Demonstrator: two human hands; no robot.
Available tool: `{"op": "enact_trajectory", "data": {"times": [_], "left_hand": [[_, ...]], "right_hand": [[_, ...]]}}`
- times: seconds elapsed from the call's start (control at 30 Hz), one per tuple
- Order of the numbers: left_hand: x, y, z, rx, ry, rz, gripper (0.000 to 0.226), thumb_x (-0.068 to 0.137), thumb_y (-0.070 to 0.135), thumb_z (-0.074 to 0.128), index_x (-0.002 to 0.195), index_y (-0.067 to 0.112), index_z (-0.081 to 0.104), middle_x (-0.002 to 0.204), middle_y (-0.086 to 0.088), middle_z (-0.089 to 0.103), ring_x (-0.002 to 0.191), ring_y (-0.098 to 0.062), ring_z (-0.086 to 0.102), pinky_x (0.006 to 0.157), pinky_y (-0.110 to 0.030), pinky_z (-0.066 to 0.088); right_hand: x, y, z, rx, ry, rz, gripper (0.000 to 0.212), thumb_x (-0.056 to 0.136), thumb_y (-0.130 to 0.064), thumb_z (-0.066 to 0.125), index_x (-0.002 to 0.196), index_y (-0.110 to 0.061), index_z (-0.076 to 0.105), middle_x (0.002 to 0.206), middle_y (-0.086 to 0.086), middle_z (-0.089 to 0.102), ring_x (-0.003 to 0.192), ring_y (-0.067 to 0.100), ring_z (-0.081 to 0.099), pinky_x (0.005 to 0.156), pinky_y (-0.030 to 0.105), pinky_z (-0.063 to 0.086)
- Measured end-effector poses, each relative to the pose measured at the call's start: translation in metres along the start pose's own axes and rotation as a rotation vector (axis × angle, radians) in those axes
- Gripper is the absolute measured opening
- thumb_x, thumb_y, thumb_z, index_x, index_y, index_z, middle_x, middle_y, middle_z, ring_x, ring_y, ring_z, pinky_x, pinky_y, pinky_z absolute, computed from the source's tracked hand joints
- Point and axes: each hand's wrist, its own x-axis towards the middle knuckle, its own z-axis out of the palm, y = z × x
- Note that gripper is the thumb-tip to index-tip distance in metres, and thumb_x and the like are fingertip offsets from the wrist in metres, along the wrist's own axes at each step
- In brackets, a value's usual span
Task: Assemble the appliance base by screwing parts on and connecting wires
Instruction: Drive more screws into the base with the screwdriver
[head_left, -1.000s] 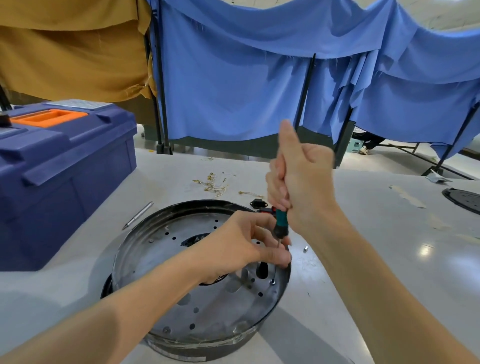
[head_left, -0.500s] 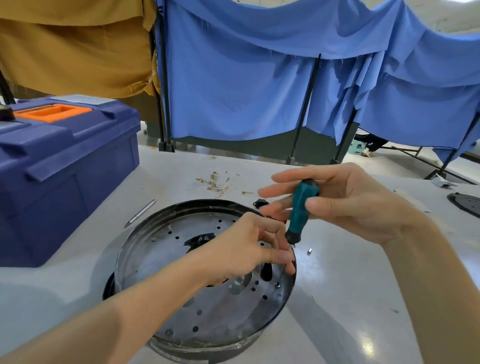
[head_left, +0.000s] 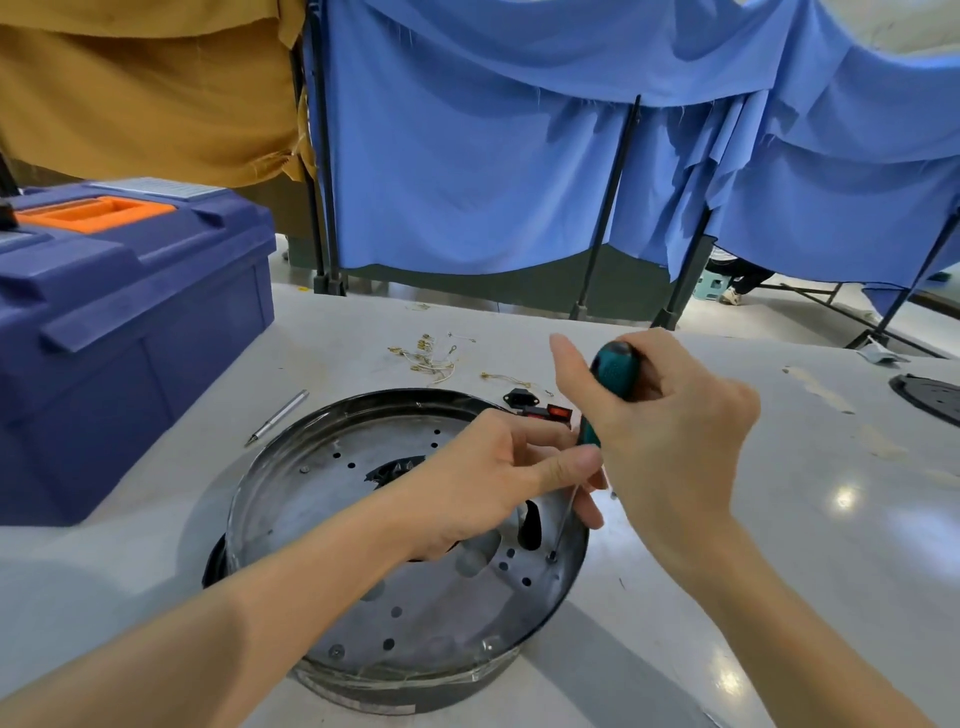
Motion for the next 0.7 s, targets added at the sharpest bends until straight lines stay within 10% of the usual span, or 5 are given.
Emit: {"op": "enact_trajectory", "data": {"times": [0.23, 0.33, 0.43, 0.6, 0.7], "left_hand": [[0.0, 0.002, -0.001, 0.051, -0.079, 0.008, 0.031, 0.094, 0.044, 0.051, 0.1, 0.02, 0.072, 0.088, -0.006, 0.075, 0.1, -0.011, 0.066, 0.112, -0.05, 0.03], [-0.001, -0.001, -0.003, 0.018, -0.075, 0.017, 0.031, 0.096, 0.038, 0.052, 0.103, 0.014, 0.07, 0.088, -0.009, 0.074, 0.101, -0.013, 0.067, 0.107, -0.04, 0.035], [-0.002, -0.005, -0.007, -0.048, -0.056, 0.011, 0.036, 0.095, 0.038, 0.054, 0.116, 0.012, 0.066, 0.094, -0.015, 0.074, 0.11, -0.016, 0.065, 0.108, -0.039, 0.036], [0.002, -0.005, -0.005, -0.064, -0.081, 0.05, 0.029, 0.097, 0.036, 0.056, 0.118, 0.016, 0.062, 0.1, -0.017, 0.073, 0.104, -0.021, 0.068, 0.103, -0.041, 0.039], [0.0, -0.005, -0.005, -0.061, -0.115, 0.062, 0.024, 0.097, 0.036, 0.055, 0.109, 0.018, 0.066, 0.099, -0.015, 0.074, 0.1, -0.017, 0.068, 0.094, -0.027, 0.043]], "right_hand": [[0.061, 0.012, -0.008, 0.976, -0.768, 0.469, 0.058, 0.092, -0.051, 0.048, 0.061, -0.008, 0.072, 0.071, 0.015, 0.073, 0.064, 0.032, 0.072, 0.074, 0.033, 0.058], [0.058, 0.003, 0.005, 1.268, -1.023, 0.611, 0.066, 0.094, -0.042, 0.05, 0.037, -0.009, 0.044, 0.034, 0.007, 0.046, 0.025, 0.019, 0.04, 0.042, 0.027, 0.044], [0.051, -0.004, 0.01, 1.267, -0.873, 0.682, 0.07, 0.101, -0.032, 0.048, 0.035, -0.012, 0.034, 0.027, 0.001, 0.027, 0.022, 0.014, 0.015, 0.033, 0.013, 0.021], [0.024, -0.026, 0.01, 0.825, -0.129, 0.555, 0.073, 0.104, -0.037, 0.042, 0.034, -0.016, 0.037, 0.031, 0.003, 0.029, 0.024, 0.017, 0.025, 0.039, 0.017, 0.024], [0.014, -0.029, 0.01, 0.773, -0.075, 0.54, 0.072, 0.103, -0.04, 0.041, 0.034, -0.018, 0.042, 0.034, 0.002, 0.036, 0.027, 0.017, 0.031, 0.04, 0.02, 0.028]]}}
